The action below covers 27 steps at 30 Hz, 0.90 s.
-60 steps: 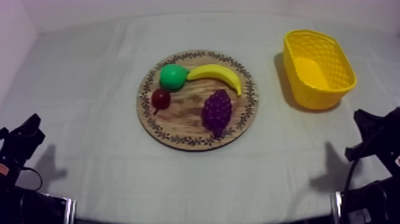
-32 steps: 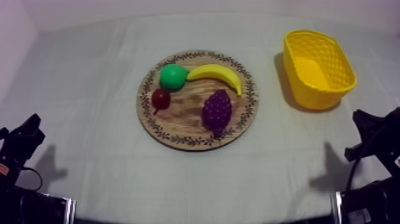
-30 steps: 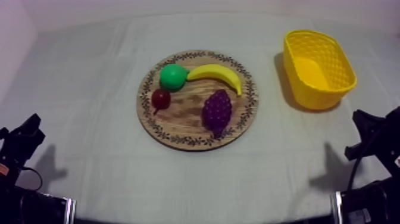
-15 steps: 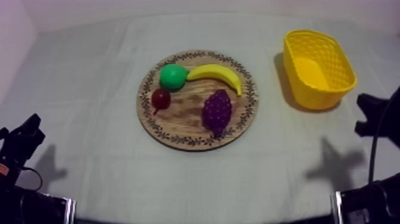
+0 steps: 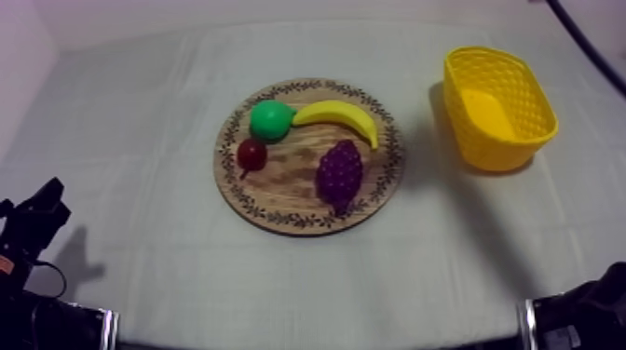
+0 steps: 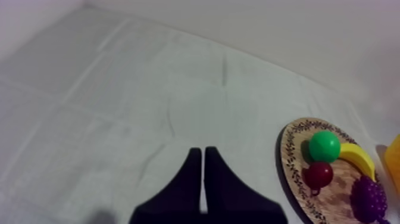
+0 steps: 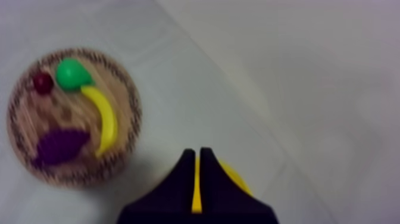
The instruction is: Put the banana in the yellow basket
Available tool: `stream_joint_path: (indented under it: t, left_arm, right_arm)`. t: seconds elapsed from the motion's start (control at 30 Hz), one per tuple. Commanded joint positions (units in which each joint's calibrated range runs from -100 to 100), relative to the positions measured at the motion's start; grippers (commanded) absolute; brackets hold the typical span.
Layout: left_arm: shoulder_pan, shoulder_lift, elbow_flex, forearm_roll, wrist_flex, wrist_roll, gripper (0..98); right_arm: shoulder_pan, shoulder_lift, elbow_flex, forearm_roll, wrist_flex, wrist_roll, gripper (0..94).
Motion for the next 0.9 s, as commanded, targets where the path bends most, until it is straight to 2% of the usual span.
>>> stream_joint_path:
  t: [0.0,0.2,0.47,0.63,0.87]
  left_arm:
    - [0.03,-0.03,0.03,0.02,-0.02,0.0,0.1]
    - [0.03,-0.03,0.03,0.02,-0.02,0.0,0.1]
    - [0.03,-0.03,0.03,0.02,-0.02,0.0,0.1]
    - [0.03,-0.03,0.03,0.02,-0.02,0.0,0.1]
    - [0.03,-0.03,0.03,0.02,-0.02,0.0,0.1]
  right_arm:
    - [-6.13,19.97,-37.79,1.3,3.16,-4.32,0.3]
    - [-12.23,30.39,-38.42,2.96,5.11,-1.96,0.6]
    - [-16.88,39.07,-27.93,6.35,4.71,0.88,4.7]
    - [-17.19,43.21,-23.28,8.76,3.9,0.97,8.6]
    - [-14.41,48.43,-21.64,9.7,2.35,0.94,14.2]
